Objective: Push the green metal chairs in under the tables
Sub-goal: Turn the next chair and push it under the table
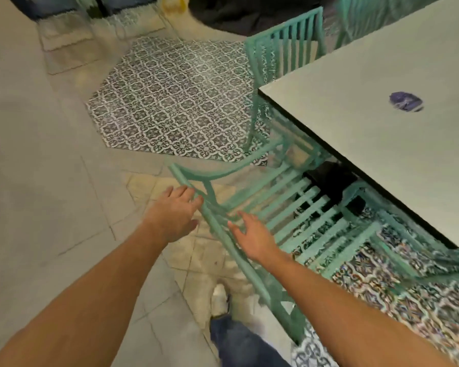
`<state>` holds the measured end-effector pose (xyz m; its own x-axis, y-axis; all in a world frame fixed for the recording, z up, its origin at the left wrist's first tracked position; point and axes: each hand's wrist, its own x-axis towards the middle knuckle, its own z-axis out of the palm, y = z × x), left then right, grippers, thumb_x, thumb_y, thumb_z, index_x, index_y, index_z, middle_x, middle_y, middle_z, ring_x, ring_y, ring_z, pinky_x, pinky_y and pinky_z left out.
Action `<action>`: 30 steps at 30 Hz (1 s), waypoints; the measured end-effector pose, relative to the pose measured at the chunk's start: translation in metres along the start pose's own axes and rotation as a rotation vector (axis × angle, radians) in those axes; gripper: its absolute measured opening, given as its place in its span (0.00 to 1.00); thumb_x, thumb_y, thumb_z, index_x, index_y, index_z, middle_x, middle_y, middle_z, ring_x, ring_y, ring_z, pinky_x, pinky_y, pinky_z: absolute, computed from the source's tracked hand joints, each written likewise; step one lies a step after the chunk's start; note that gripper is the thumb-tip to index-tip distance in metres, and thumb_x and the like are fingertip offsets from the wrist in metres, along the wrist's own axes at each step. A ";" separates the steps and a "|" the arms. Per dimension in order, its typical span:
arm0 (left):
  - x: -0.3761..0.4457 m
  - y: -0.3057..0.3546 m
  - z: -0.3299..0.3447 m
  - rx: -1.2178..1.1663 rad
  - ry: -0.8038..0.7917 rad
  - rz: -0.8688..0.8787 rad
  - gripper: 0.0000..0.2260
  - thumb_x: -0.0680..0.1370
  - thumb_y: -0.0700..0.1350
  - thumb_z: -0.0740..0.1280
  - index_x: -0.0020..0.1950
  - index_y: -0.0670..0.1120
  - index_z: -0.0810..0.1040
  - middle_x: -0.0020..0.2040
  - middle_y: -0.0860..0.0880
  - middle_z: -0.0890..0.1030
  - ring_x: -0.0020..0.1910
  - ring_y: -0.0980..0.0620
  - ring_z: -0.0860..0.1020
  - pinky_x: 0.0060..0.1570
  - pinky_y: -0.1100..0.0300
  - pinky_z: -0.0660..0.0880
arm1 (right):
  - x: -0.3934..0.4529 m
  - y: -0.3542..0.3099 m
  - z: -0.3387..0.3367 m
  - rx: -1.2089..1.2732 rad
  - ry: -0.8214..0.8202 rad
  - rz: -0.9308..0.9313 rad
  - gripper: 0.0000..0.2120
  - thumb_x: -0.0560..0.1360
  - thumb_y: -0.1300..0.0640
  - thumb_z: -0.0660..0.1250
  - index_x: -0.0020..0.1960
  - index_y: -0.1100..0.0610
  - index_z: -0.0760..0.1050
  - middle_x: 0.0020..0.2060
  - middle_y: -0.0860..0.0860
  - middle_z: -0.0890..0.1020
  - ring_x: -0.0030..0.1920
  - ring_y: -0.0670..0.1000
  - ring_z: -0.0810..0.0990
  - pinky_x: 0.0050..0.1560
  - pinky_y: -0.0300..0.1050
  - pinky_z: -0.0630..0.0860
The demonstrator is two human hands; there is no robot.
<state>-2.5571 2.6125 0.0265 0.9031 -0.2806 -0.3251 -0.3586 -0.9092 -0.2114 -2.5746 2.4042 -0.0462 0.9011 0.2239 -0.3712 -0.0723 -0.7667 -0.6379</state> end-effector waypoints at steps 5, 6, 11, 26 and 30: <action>0.049 -0.043 0.007 0.097 -0.066 0.210 0.30 0.78 0.62 0.59 0.77 0.51 0.59 0.78 0.46 0.59 0.77 0.45 0.55 0.74 0.47 0.53 | 0.029 -0.013 0.015 0.098 0.061 0.071 0.27 0.81 0.42 0.54 0.75 0.55 0.62 0.72 0.54 0.68 0.70 0.55 0.67 0.68 0.47 0.63; 0.055 -0.052 0.007 0.109 -0.072 0.238 0.30 0.78 0.62 0.58 0.77 0.51 0.59 0.77 0.46 0.59 0.76 0.45 0.56 0.74 0.48 0.53 | 0.028 -0.016 0.019 0.085 0.071 0.081 0.27 0.81 0.42 0.54 0.75 0.54 0.62 0.72 0.54 0.68 0.70 0.55 0.67 0.68 0.46 0.63; 0.090 -0.077 0.009 0.107 -0.122 0.379 0.29 0.78 0.64 0.57 0.75 0.52 0.63 0.74 0.48 0.65 0.74 0.46 0.61 0.72 0.49 0.57 | 0.028 -0.020 0.022 0.093 0.128 0.214 0.27 0.81 0.40 0.54 0.74 0.55 0.63 0.71 0.55 0.69 0.69 0.56 0.68 0.68 0.49 0.66; 0.129 -0.087 0.041 0.078 -0.138 0.771 0.16 0.81 0.59 0.56 0.58 0.50 0.70 0.56 0.49 0.77 0.53 0.47 0.77 0.48 0.52 0.74 | -0.101 -0.024 0.068 -0.186 0.375 0.800 0.49 0.64 0.20 0.36 0.66 0.49 0.73 0.59 0.50 0.78 0.59 0.53 0.75 0.62 0.52 0.70; 0.133 -0.088 0.045 0.079 -0.120 0.797 0.17 0.81 0.60 0.54 0.61 0.49 0.69 0.55 0.49 0.77 0.52 0.47 0.77 0.48 0.51 0.74 | -0.122 -0.013 0.079 -0.270 0.471 0.832 0.26 0.73 0.29 0.54 0.61 0.43 0.75 0.55 0.46 0.80 0.56 0.50 0.76 0.59 0.48 0.69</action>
<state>-2.4159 2.6689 -0.0402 0.3389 -0.7961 -0.5013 -0.9036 -0.4239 0.0622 -2.7173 2.4348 -0.0460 0.6896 -0.6645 -0.2879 -0.7115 -0.6957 -0.0988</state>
